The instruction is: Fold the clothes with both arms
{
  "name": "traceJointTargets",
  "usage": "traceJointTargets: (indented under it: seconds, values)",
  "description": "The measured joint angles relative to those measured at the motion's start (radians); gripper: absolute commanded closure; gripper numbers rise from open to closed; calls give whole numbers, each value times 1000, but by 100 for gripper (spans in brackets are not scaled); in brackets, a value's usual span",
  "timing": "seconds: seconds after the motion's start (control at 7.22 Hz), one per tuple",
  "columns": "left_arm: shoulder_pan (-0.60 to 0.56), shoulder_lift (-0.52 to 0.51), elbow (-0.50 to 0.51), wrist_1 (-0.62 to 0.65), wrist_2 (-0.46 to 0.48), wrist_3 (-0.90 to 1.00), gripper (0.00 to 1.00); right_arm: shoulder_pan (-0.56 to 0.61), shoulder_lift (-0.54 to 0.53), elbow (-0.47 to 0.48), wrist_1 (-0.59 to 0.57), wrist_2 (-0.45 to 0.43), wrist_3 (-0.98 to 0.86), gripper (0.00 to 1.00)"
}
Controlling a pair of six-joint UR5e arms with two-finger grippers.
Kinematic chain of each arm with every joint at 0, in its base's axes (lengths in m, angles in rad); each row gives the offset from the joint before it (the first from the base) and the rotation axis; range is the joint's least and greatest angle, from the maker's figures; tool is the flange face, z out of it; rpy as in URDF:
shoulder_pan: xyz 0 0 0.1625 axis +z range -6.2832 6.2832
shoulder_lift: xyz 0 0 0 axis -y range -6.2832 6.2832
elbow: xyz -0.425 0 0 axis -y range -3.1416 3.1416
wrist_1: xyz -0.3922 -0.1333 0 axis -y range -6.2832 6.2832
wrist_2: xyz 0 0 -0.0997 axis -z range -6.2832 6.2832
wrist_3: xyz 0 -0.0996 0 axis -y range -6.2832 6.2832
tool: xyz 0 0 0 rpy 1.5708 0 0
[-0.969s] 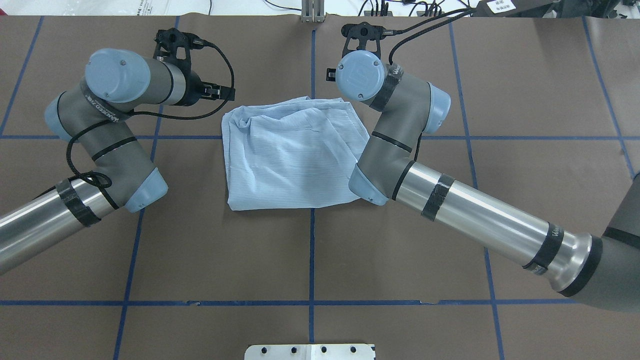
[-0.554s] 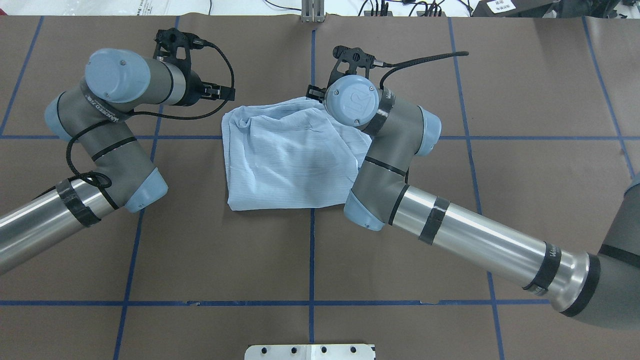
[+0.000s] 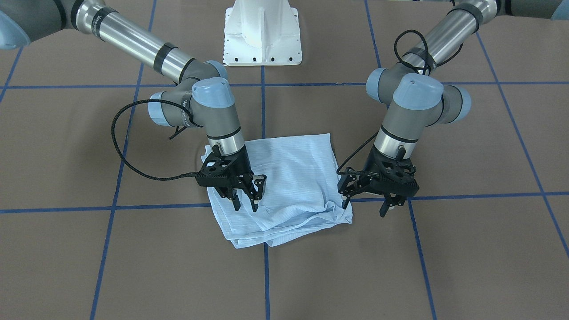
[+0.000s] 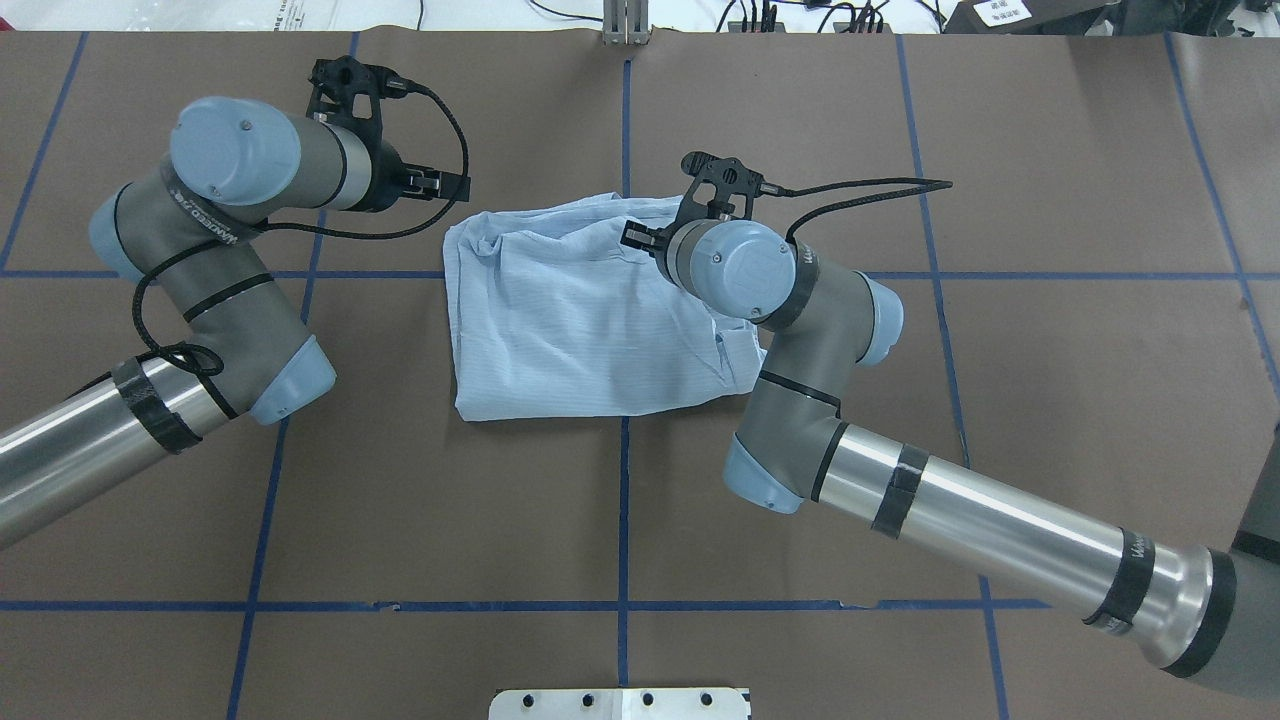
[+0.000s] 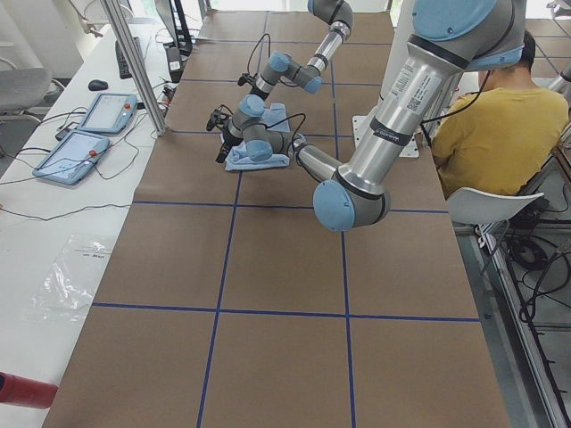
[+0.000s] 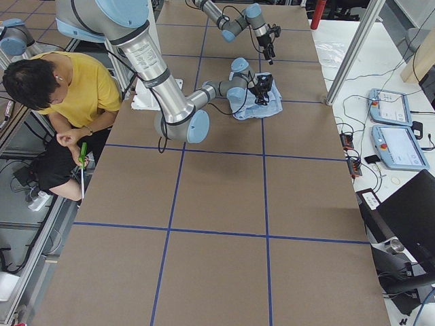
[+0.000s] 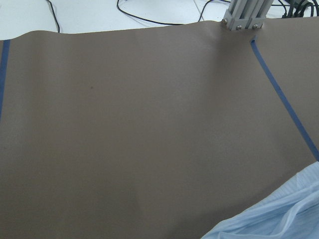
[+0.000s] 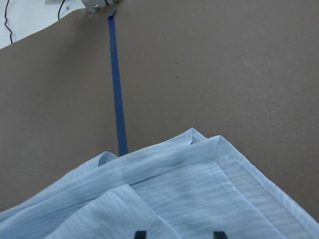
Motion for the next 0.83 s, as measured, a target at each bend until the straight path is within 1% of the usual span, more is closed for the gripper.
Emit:
traceJointTargets:
  seconds: [0.14, 0.28, 0.42, 0.55, 0.83]
  values:
    - [1, 0, 0, 0, 0, -1, 0, -6, -11, 8, 3, 0, -2, 58]
    - [1, 0, 0, 0, 0, -1, 0, -9, -14, 11, 3, 0, -1, 64]
    - [1, 0, 0, 0, 0, -1, 0, -10, -13, 12, 3, 0, 1, 94]
    - [1, 0, 0, 0, 0, -1, 0, -11, -10, 13, 1, 0, 2, 100]
    - [1, -1, 0, 0, 0, -1, 0, -11, -11, 12, -6, 0, 0, 100]
